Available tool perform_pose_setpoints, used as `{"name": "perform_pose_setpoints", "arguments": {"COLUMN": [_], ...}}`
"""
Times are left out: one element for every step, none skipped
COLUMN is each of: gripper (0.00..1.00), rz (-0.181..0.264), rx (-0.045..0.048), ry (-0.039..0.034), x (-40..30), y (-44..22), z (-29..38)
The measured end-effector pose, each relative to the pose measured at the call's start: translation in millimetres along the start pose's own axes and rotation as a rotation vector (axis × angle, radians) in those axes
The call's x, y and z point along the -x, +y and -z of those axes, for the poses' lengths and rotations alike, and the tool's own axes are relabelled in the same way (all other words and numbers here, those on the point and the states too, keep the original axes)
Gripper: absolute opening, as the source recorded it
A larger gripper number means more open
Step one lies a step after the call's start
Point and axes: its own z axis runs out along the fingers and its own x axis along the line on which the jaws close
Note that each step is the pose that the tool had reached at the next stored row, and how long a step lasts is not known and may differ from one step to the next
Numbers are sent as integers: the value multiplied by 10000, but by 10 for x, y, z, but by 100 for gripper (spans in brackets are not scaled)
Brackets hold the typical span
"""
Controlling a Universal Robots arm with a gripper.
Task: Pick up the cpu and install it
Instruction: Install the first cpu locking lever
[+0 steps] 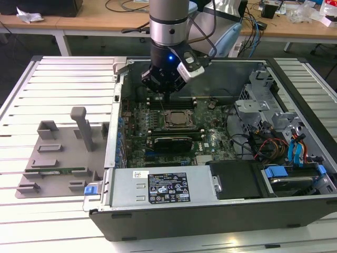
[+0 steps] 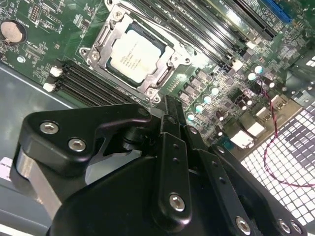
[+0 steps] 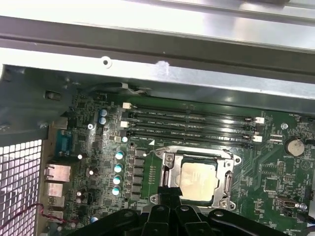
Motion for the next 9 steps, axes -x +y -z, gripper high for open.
{"name": "perform_pose_setpoints", "arguments": {"gripper": [11, 11, 11, 11, 11, 11, 11, 11, 11], "rz": [0, 0, -1, -1, 0, 0, -2, 0, 1], "rx": [1, 1, 0, 0, 0, 0, 0, 1, 1], "ry": [-1, -1, 0, 0, 0, -1, 0, 0, -1], "x": [-13, -30, -42, -56, -64, -84, -104, -128, -163], "y": [12, 27, 38, 59, 78, 105, 121, 131, 139], "z": [0, 1, 1, 2, 2, 3, 4, 5, 4]}}
